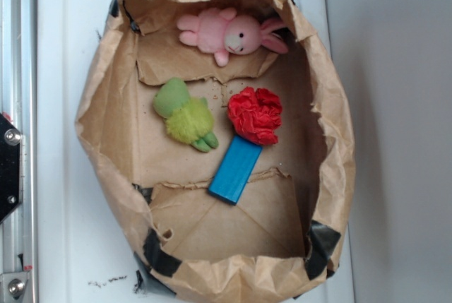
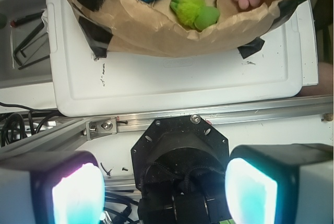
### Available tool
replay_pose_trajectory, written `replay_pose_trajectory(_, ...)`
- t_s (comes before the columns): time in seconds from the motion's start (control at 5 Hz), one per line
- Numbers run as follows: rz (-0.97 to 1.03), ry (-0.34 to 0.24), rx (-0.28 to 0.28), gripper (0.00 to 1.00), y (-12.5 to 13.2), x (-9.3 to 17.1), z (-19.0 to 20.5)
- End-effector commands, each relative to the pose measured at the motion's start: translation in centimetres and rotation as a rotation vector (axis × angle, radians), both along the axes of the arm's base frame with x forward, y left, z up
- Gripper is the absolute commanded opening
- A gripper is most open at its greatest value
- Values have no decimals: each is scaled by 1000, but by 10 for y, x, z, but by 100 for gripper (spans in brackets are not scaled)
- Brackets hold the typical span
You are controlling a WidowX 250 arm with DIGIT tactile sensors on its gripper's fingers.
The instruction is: Grab the blue block.
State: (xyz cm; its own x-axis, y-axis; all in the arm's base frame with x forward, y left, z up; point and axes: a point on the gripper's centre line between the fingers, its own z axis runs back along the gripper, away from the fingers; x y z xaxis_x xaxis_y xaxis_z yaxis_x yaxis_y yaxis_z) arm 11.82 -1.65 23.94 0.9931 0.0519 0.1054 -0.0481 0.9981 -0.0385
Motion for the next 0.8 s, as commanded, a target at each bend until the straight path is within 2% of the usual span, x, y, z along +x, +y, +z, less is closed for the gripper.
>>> replay_pose_trajectory(0.0, 102, 28, 7, 100, 3, 34, -8)
replay_pose_trajectory(0.2, 97, 45, 10, 100, 2, 32, -10)
replay_pose_trajectory(0.4, 247, -118, -49, 100, 24, 67, -5)
replay_pose_trajectory(0.6, 358, -196, -81, 100, 51, 113, -14)
